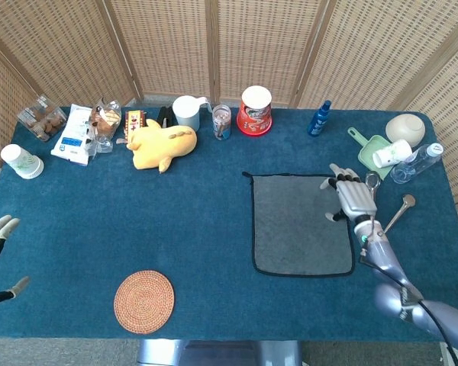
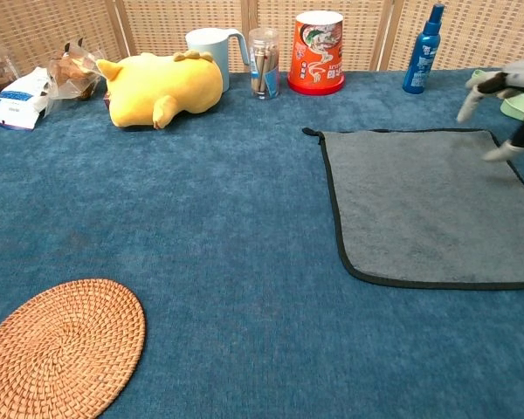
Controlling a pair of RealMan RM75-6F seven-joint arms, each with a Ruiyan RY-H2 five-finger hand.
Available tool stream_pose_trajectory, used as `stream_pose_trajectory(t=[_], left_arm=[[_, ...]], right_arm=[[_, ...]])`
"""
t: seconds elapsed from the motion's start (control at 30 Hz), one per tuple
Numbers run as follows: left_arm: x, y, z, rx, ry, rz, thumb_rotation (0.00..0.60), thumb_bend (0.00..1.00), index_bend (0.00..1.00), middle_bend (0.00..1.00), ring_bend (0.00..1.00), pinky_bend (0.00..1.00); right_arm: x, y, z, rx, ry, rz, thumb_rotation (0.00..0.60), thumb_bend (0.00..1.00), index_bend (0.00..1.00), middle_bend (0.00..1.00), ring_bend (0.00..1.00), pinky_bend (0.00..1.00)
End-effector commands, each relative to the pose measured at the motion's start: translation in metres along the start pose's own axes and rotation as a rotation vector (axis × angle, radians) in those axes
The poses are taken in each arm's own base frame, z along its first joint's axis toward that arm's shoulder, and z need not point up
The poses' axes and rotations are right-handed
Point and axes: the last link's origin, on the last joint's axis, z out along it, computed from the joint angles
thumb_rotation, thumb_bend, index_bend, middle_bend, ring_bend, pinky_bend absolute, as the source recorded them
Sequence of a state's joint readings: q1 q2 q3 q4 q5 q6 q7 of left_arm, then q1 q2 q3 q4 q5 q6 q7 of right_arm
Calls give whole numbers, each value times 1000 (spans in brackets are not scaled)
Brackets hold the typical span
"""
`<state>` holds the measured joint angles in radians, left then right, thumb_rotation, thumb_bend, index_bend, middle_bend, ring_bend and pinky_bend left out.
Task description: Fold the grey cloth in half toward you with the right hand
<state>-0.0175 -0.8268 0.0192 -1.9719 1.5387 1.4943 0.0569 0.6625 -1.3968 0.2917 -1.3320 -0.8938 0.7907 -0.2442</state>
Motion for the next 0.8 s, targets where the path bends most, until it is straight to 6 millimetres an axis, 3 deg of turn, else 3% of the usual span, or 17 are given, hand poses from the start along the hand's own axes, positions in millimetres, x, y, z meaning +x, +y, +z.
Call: stream_pose_trajectory(t=[0.03,0.3,0.8], left_arm=[[1,-1,0,4,3,-1,600,281,0,0,0,0],[2,-1,0,12,7,-10,600,280,0,0,0,0],[1,-6,6,50,0,-14,600,280,0,0,0,0]], right_arm=[[1,-12,20,-21,11,-10,600,219,336,0,0,103],[10,-17,46,-95,40,-27,600,239,358,0,0,102],[0,-23,79,-190,5,-68,600,246,396,0,0,103]])
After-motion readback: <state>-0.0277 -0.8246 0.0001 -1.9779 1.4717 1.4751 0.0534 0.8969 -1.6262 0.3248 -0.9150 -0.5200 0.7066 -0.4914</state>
